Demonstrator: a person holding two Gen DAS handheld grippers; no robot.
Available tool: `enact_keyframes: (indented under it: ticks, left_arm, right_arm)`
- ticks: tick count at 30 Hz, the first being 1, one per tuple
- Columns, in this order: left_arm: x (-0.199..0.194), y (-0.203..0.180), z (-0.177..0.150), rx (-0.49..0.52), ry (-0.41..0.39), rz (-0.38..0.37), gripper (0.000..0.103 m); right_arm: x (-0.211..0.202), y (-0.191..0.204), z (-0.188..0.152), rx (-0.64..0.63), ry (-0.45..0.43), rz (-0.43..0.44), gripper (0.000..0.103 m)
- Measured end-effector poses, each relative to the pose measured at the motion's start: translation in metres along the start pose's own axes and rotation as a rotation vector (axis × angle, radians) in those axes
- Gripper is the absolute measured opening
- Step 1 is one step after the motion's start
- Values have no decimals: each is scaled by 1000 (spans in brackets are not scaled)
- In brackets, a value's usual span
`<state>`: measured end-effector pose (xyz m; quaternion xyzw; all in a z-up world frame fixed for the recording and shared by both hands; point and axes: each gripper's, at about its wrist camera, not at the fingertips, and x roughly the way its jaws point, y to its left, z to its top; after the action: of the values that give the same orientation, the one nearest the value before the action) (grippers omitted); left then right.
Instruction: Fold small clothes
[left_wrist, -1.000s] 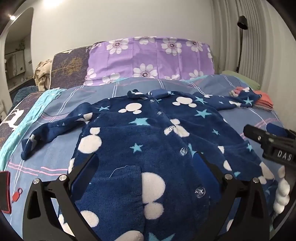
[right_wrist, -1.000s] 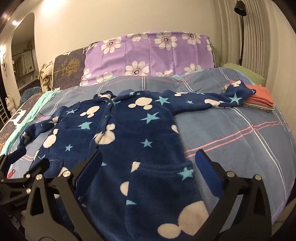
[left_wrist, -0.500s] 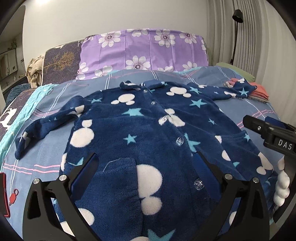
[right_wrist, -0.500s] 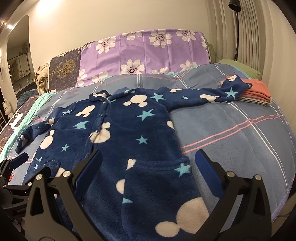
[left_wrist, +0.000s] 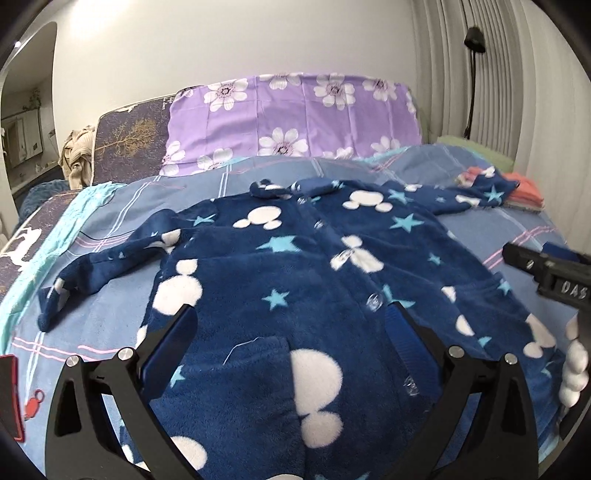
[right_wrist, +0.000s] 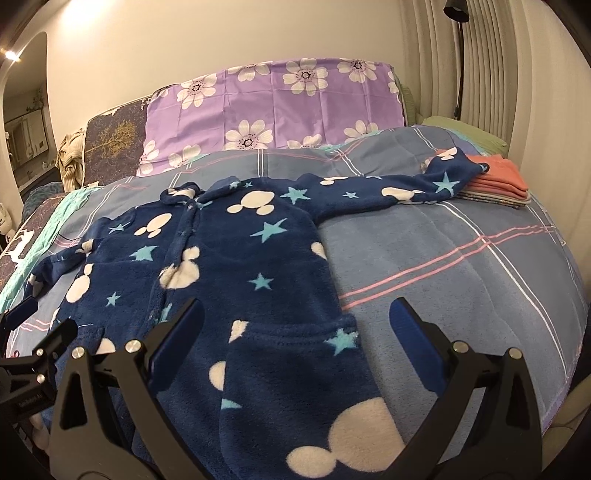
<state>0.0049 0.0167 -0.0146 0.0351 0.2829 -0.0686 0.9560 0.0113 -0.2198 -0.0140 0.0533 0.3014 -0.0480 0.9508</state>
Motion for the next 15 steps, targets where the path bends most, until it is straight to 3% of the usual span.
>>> enact_keyframes:
  ticks: [4, 7, 9, 10, 15]
  left_arm:
    - [-8, 2, 1, -27, -54, -35, 102]
    - [-7, 0, 2, -6, -42, -40, 102]
    - [-6, 2, 1, -19, -31, -100, 102]
    - [-4, 3, 1, -31, -11, -134, 101]
    - [4, 1, -6, -32, 46, -155, 91]
  right_arm:
    - [0, 1, 0, -5, 2, 2, 101]
    - [-2, 3, 0, -6, -1, 3, 101]
    - [-3, 3, 0, -7, -6, 5, 101]
    - [-3, 4, 0, -8, -9, 2, 101]
    - [-5, 5, 0, -5, -9, 0, 101]
